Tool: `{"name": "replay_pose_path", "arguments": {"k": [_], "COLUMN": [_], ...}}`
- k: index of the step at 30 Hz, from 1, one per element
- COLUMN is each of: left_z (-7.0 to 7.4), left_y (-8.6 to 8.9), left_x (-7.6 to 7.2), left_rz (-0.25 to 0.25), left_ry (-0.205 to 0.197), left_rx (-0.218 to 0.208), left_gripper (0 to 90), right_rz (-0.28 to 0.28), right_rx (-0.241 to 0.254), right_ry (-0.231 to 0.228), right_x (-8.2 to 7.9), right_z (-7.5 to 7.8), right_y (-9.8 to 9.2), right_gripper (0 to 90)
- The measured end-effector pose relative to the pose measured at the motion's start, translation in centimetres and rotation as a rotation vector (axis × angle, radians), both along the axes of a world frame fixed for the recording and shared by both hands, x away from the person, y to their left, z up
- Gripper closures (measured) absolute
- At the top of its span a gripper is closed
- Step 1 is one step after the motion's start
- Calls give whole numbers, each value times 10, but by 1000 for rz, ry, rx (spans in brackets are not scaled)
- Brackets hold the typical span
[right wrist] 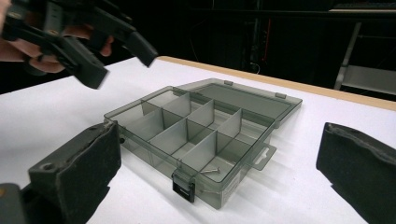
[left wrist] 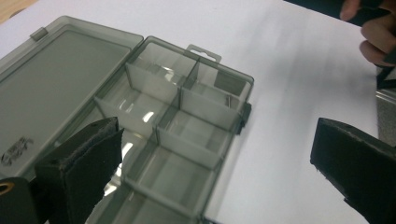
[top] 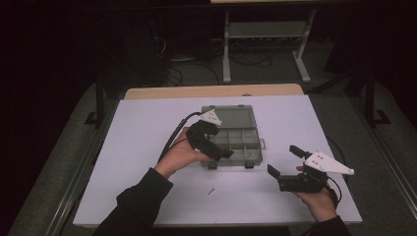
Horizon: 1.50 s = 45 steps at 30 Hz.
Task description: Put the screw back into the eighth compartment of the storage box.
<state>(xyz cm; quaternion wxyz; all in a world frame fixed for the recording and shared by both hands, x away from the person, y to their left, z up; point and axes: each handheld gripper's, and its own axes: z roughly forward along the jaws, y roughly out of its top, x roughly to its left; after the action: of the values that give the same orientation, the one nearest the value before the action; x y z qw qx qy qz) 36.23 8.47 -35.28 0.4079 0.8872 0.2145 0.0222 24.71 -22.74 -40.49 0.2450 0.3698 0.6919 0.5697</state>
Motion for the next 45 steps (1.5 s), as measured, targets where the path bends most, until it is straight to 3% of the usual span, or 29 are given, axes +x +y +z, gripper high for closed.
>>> {"name": "replay_pose_path", "arguments": {"k": [4,14,18,20,23,31,36,45], "left_z": [0,-10,-16,-19,-22,-37,-46,-64], "left_y": [10,26,33,34,39,41,41,36], "left_x": [-9,-33,-41,-44,-48,-64,-71,-78], "left_rz": [4,12,10,15,14,24,22,-10], "left_ry": [-23,-4,-15,-2,-12,0,10,54], "left_rx": [8,-6,5,11,32,38,46,115], "left_gripper": [17,31,63,70,138,241,350,528], "right_rz": [-1,-2,-3,-3,-3,-6,-6,-5], "right_rx": [-1,-5,-4,-1,-1,1,0,-2], "right_ry": [1,1,2,1,1,2,-1,-1], "right_x": [0,0,0,0,0,-1,-1,0], "right_z": [0,0,0,0,0,0,0,0], "right_y": [0,0,0,0,0,0,-1,-1], "right_gripper": [0,0,0,0,0,0,0,0]}}
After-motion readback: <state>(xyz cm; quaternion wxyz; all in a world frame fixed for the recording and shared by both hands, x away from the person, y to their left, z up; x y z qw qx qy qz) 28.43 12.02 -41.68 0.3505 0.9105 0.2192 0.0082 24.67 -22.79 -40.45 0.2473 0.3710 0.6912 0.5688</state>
